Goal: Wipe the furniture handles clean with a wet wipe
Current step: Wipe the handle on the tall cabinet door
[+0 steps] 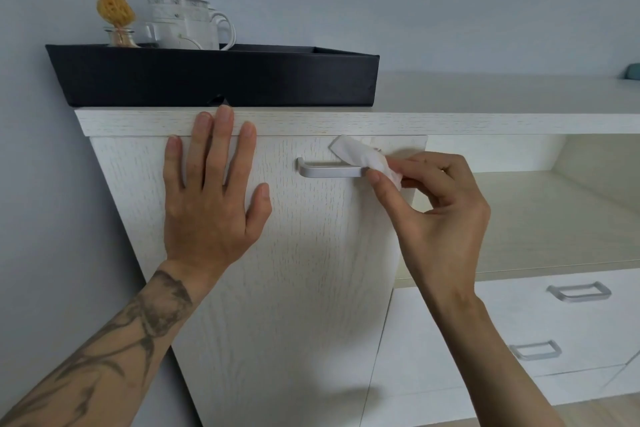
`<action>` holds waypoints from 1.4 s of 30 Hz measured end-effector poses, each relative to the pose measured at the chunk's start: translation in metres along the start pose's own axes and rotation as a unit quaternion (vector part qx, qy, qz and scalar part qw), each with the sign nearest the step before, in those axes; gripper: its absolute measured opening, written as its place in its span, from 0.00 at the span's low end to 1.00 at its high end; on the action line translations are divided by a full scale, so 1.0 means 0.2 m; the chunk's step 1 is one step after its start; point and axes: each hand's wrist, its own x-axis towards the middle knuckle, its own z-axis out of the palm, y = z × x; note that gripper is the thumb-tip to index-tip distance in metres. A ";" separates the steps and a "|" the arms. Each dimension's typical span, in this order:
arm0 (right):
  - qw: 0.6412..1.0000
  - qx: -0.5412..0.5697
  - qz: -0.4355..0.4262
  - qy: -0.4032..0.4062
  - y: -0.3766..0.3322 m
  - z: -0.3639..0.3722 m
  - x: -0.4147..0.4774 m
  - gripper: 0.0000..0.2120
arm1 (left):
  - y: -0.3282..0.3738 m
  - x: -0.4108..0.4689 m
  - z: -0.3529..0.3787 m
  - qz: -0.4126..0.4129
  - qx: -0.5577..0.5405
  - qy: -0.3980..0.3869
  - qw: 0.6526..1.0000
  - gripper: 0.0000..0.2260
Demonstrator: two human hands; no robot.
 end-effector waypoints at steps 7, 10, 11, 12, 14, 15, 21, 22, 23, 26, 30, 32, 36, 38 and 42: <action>0.996 -0.049 -0.067 0.038 -0.01 0.03 -0.03 0.05 | 0.00 0.00 0.00 0.001 -0.002 0.004 1.000 0.32; 0.993 -0.061 -0.098 0.023 -0.05 0.08 -0.06 0.07 | 0.00 0.00 0.00 0.002 0.000 0.003 1.000 0.32; 0.993 -0.059 -0.098 0.013 -0.07 0.11 -0.09 0.07 | 0.00 0.00 0.00 0.002 0.002 0.003 1.000 0.32; 0.994 -0.055 -0.095 0.006 -0.10 0.14 -0.11 0.07 | 0.00 -0.01 0.00 0.002 0.003 0.003 1.000 0.32; 0.996 -0.043 -0.075 -0.014 -0.14 0.20 -0.13 0.05 | 0.00 -0.01 0.00 0.002 0.003 0.006 1.000 0.32; 0.998 -0.022 -0.049 -0.040 -0.16 0.23 -0.13 0.06 | 0.00 -0.01 0.00 0.002 0.005 0.008 1.000 0.32; 0.989 -0.055 -0.121 -0.066 -0.21 0.24 -0.14 0.11 | -0.01 -0.01 0.00 0.006 0.016 0.009 1.000 0.32; 0.990 -0.060 -0.121 -0.040 -0.17 0.21 -0.13 0.08 | -0.01 -0.01 0.00 0.006 0.015 0.008 1.000 0.32; 0.992 -0.058 -0.112 -0.015 -0.13 0.18 -0.12 0.07 | -0.01 -0.01 0.01 0.005 0.015 0.006 1.000 0.32; 0.995 -0.058 -0.072 0.031 -0.04 0.08 -0.08 0.06 | -0.01 0.00 0.00 -0.002 0.021 0.003 1.000 0.32; 0.999 -0.038 -0.011 0.026 -0.04 0.01 -0.04 0.02 | 0.00 0.00 -0.01 -0.009 0.025 -0.007 1.000 0.32; 1.000 -0.026 0.005 0.011 -0.05 -0.02 -0.03 0.01 | 0.00 0.01 -0.03 -0.007 0.029 -0.020 0.999 0.31; 0.998 -0.037 -0.003 -0.050 -0.13 -0.07 0.04 0.04 | 0.03 0.01 -0.11 -0.023 0.012 -0.084 0.996 0.32; 0.994 -0.056 -0.001 -0.091 -0.20 -0.07 0.11 0.02 | 0.08 0.03 -0.20 -0.052 -0.009 -0.125 0.991 0.32; 0.970 -0.110 0.051 -0.210 -0.38 -0.05 0.29 0.03 | 0.15 0.16 -0.48 -0.104 -0.060 -0.247 0.961 0.30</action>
